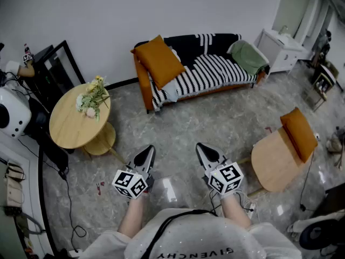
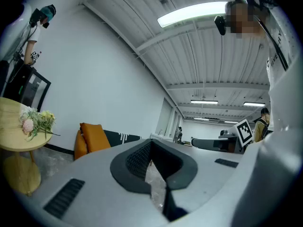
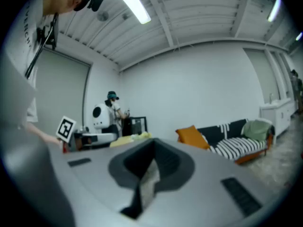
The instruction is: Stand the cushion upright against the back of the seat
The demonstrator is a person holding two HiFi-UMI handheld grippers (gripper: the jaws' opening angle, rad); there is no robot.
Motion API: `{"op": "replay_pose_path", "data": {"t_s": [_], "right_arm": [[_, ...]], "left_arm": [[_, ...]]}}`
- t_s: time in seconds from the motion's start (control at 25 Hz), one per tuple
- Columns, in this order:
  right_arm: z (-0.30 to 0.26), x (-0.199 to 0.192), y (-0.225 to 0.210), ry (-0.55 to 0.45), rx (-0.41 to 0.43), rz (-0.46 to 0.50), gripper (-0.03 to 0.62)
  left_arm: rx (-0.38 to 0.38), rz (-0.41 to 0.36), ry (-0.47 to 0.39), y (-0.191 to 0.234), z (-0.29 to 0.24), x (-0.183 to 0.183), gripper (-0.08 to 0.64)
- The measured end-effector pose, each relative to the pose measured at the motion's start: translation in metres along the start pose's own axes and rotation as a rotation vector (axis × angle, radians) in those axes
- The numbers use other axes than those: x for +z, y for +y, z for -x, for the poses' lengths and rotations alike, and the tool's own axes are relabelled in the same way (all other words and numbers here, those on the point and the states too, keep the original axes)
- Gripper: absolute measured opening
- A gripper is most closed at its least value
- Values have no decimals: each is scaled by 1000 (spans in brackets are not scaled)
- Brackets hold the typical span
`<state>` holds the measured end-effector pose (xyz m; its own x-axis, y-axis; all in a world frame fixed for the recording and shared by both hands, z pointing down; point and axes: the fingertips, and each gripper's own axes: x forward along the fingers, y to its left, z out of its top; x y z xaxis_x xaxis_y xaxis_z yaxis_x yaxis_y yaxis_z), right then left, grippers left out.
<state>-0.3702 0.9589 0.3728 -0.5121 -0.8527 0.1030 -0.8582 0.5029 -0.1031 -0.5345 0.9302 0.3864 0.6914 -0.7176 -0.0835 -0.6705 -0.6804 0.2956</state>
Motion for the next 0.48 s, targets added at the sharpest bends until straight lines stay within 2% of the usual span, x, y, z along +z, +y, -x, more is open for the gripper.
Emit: {"op": "replay_pose_path", "data": {"t_s": [0.48], "right_arm": [[12,-11,-21,4,-10,-17,17]], "left_arm": [[-3,11,18,-11,-19,-11,25]]}}
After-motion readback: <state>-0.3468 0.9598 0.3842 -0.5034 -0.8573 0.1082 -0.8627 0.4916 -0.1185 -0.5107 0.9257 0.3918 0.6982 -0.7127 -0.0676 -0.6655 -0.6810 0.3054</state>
